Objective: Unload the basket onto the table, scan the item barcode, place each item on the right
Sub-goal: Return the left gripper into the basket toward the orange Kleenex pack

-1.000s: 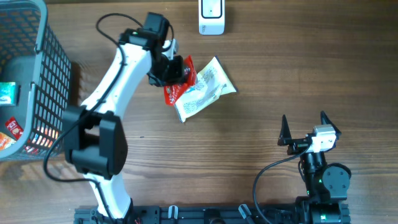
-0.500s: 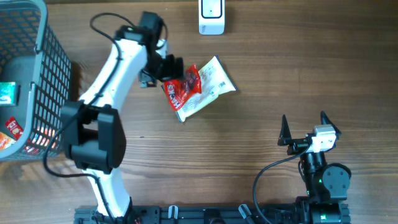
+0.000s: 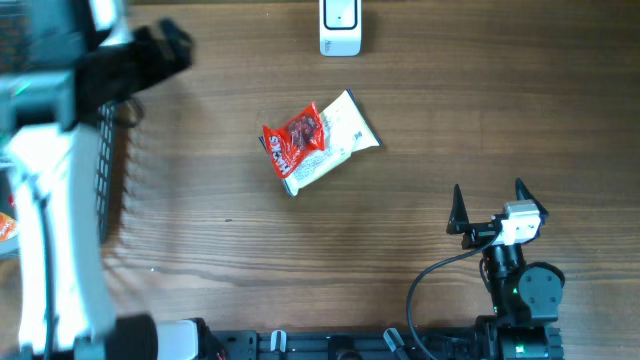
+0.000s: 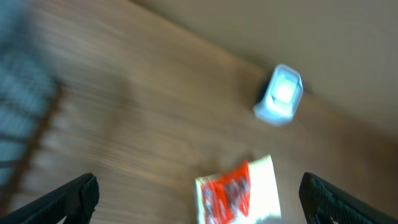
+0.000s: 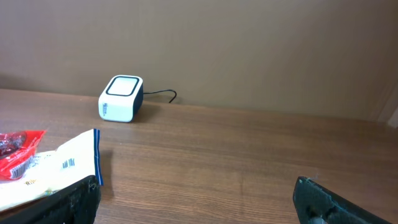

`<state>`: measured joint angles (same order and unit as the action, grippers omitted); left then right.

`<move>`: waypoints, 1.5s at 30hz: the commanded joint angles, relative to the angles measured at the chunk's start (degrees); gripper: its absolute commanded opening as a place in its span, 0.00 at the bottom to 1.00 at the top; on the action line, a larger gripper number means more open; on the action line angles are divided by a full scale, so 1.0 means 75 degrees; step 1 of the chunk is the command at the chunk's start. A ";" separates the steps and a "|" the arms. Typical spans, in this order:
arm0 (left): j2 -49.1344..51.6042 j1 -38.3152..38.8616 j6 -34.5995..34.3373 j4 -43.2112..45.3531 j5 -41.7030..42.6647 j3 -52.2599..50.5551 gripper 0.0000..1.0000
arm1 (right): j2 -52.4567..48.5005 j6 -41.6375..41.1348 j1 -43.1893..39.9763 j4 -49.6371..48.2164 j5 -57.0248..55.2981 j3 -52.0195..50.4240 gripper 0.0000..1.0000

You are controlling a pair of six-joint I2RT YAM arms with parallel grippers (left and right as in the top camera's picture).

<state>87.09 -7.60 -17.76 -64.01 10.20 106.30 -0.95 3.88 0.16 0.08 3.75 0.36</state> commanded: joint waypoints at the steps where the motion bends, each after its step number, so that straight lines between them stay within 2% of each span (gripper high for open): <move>1: -0.0635 -0.0973 -0.0723 0.0017 -0.1259 0.0087 1.00 | 0.0020 -0.0119 -0.0050 -0.0015 -0.0128 -0.0006 1.00; 5: -0.0804 -0.1970 -0.0965 -0.0017 -0.2241 0.0085 1.00 | 0.0020 -0.0117 -0.0050 -0.0015 -0.0128 -0.0006 1.00; 12: -0.0169 -0.3308 -0.1113 -0.0472 -0.2264 0.0073 1.00 | 0.0020 -0.0119 -0.0050 -0.0015 -0.0128 -0.0006 1.00; 16: 0.0335 -0.3847 -0.1475 -0.0425 -0.2317 0.0073 1.00 | 0.0020 -0.0119 -0.0050 -0.0015 -0.0128 -0.0006 1.00; 21: 0.1107 -0.4403 -0.1472 -0.0271 -0.2317 0.0073 1.00 | 0.0020 -0.0117 -0.0050 -0.0015 -0.0128 -0.0006 1.00; 36: 0.3602 -0.4625 -0.1475 -0.1224 -0.2311 0.0073 1.00 | 0.0020 -0.0117 -0.0050 -0.0015 -0.0128 -0.0006 1.00; 45: 0.4272 -0.4625 -0.1475 -0.1512 -0.1973 0.0070 1.00 | 0.0020 -0.0119 -0.0050 -0.0015 -0.0128 -0.0006 1.00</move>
<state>117.60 -42.17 -27.81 -74.59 -6.28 106.50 -0.95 3.88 0.16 0.08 3.75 0.36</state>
